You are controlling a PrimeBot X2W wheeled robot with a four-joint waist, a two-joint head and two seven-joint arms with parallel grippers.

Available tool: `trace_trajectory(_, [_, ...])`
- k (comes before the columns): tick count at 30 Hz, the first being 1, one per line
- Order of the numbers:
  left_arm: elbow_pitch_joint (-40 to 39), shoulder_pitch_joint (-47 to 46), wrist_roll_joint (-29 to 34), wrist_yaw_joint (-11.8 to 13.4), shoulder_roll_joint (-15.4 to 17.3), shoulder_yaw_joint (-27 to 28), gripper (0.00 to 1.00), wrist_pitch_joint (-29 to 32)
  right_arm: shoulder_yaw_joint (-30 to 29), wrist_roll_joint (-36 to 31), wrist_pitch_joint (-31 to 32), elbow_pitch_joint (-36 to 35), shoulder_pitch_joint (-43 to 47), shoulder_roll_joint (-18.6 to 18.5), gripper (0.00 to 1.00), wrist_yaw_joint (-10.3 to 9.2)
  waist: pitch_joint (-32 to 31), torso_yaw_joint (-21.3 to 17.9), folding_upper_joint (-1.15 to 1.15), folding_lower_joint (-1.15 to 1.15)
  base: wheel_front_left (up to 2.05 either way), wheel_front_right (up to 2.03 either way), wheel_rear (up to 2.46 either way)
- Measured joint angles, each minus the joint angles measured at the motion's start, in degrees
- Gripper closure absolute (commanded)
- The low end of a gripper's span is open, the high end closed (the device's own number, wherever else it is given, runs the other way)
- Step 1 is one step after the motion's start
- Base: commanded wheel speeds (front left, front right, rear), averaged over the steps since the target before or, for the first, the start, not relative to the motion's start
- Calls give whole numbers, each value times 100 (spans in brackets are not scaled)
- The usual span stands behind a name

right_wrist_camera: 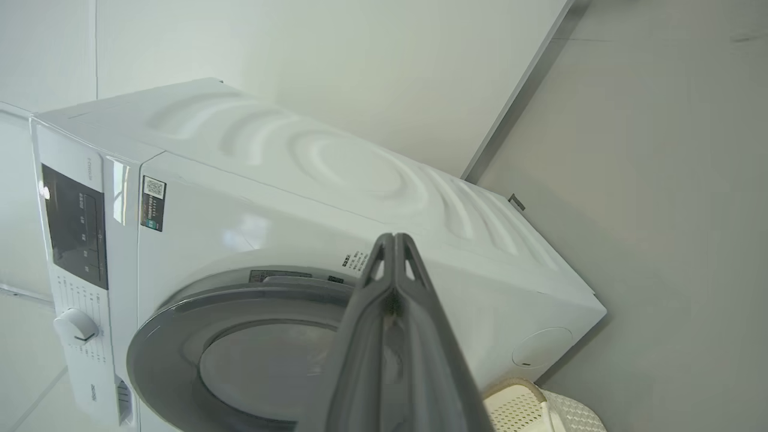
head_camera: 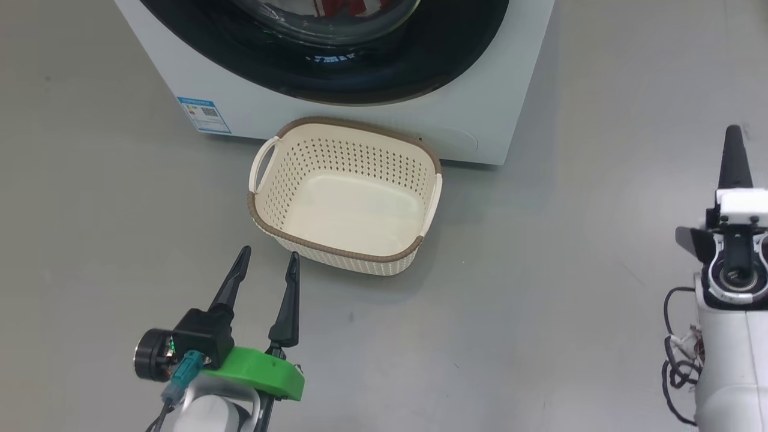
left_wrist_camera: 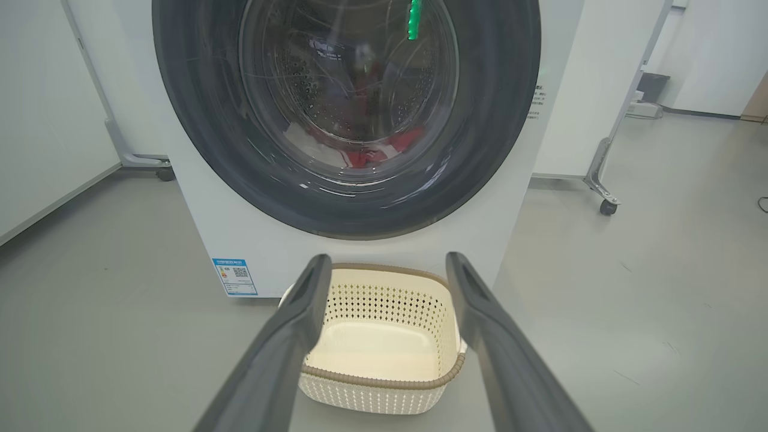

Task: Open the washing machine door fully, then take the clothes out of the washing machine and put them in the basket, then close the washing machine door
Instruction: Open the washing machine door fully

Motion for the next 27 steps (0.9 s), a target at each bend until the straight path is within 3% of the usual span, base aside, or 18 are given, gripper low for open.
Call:
trace_trajectory(15, [-281, -502, -233, 102, -2, -433, 0, -1, -120, 183, 993, -32, -1646, -984, 100, -559, 800, 416, 0, 0, 0, 0, 0])
trace_trajectory(22, [-472, -644, -282, 172, -5, -615, 0, -1, -238, 673, 1450, 76, -2334, -1022, 100, -910, 1140, 674, 0, 0, 0, 0, 0])
trace_trajectory(27, [-528, -715, -337, 205, -7, -772, 0, -1, -170, 686, 1712, 140, -2749, -1159, 100, -1010, 1365, 848, 0, 0, 0, 0, 0])
